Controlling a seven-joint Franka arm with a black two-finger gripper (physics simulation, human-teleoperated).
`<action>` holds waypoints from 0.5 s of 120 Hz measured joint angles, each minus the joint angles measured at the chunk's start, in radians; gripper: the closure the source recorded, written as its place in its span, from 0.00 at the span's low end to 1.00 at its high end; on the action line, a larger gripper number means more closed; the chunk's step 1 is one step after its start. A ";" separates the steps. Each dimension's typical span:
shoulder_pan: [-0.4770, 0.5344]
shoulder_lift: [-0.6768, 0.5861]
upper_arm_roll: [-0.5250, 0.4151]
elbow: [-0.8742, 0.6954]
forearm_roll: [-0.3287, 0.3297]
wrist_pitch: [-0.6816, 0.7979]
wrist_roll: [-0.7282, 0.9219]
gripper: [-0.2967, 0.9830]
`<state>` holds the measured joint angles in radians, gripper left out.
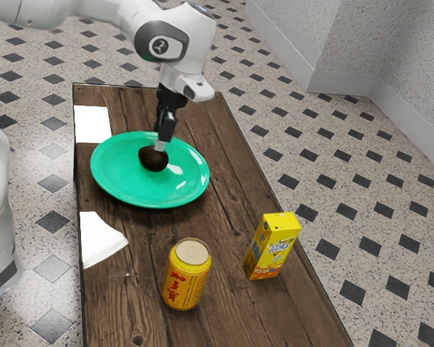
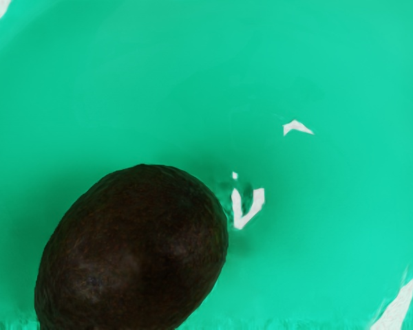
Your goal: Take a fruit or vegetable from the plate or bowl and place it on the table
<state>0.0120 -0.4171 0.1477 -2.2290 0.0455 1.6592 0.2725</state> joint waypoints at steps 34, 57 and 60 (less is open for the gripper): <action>0.084 -0.055 -0.129 -0.011 -0.012 -0.152 0.078 0.25; 0.045 -0.019 -0.130 0.021 -0.016 -0.209 0.139 0.25; 0.033 -0.034 -0.130 0.016 -0.016 -0.215 0.146 0.25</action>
<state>0.0447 -0.4512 0.0175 -2.2132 0.0296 1.4442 0.4180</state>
